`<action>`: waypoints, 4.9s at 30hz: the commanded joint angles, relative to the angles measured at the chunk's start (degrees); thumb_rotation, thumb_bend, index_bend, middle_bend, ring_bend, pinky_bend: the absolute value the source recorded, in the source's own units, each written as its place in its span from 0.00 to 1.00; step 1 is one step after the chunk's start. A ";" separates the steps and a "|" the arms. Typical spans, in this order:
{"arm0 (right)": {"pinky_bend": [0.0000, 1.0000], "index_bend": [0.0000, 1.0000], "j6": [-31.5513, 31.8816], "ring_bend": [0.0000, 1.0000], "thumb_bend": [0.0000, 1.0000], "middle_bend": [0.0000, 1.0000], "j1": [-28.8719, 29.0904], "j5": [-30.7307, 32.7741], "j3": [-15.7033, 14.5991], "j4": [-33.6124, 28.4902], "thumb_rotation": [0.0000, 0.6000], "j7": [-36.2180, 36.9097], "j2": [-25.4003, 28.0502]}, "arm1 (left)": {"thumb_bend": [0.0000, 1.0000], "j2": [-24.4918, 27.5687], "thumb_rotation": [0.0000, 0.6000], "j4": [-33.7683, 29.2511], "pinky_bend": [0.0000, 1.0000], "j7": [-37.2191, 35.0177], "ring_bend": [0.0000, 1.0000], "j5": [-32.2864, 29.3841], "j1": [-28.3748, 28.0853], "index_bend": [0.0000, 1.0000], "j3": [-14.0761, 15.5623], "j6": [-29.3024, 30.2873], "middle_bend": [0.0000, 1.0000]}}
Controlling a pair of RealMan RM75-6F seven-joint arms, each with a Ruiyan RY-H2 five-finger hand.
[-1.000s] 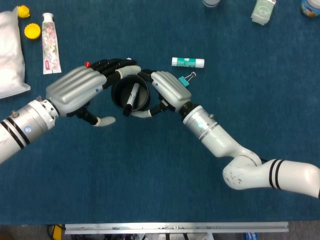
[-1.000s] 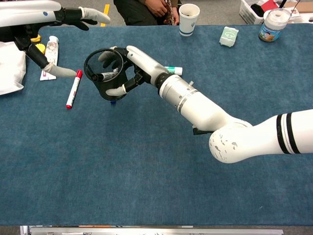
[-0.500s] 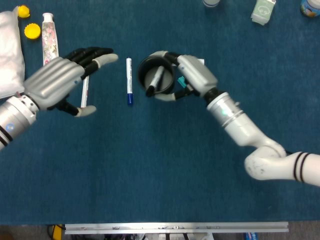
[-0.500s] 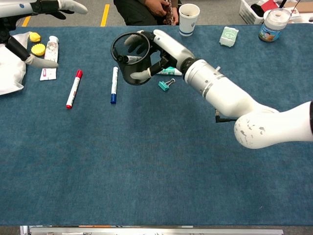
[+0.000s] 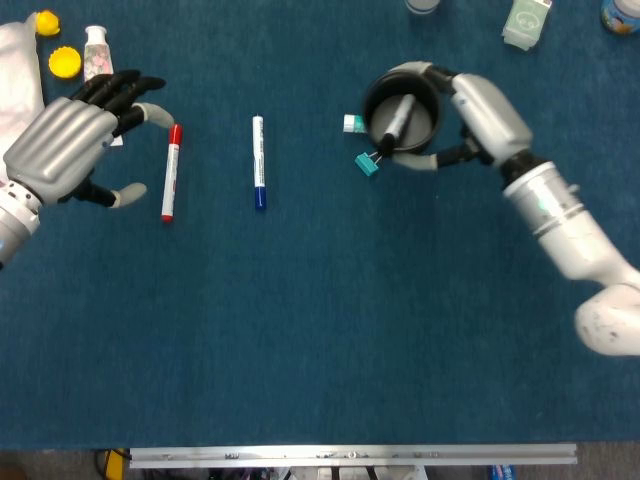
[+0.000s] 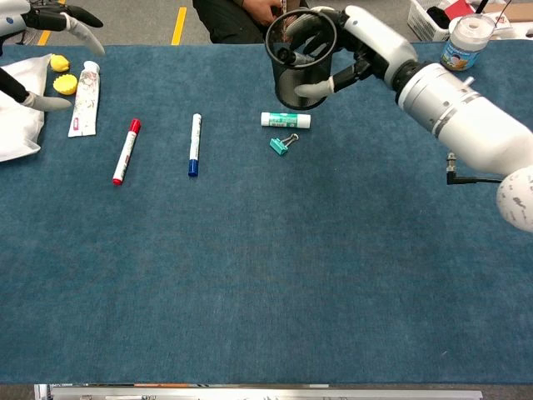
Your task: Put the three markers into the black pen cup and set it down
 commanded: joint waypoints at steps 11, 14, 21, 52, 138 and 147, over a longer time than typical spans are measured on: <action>0.29 0.36 4.16 0.28 0.16 0.35 -5.27 -1.39 -0.49 -4.94 1.00 4.94 9.53 | 0.23 -12.67 1.00 3.49 0.18 21.56 0.02 -18.64 2.32 0.32 -1.37 -1.63 0.12; 0.29 0.36 4.89 0.28 0.16 0.35 -6.00 -1.73 -0.53 -5.67 1.00 5.69 10.99 | 0.23 -15.36 1.00 4.46 0.18 27.01 0.02 -22.09 2.28 0.32 -1.06 -1.57 0.12; 0.29 0.36 5.57 0.28 0.16 0.35 -7.28 -1.85 -1.25 -6.32 1.00 6.47 12.86 | 0.23 -21.70 1.00 7.71 0.18 33.81 0.02 -27.45 2.49 0.31 -1.36 -0.29 0.11; 0.29 0.36 5.38 0.28 0.16 0.35 -8.73 -3.75 -3.94 -3.67 1.00 11.07 13.12 | 0.22 -35.68 1.00 16.74 0.18 41.86 0.02 -36.82 2.28 0.18 -5.34 1.34 0.08; 0.29 0.38 7.47 0.28 0.16 0.35 -11.39 -3.95 -4.48 -3.12 1.00 15.15 14.67 | 0.22 -27.88 1.00 20.02 0.15 43.91 0.00 -18.99 1.94 0.45 2.75 -1.90 0.01; 0.29 0.38 7.05 0.28 0.16 0.35 -11.34 -3.37 -4.47 -3.09 1.00 14.19 14.29 | 0.22 -26.59 1.00 28.36 0.14 31.82 0.00 -2.47 1.23 0.47 7.80 -0.70 0.02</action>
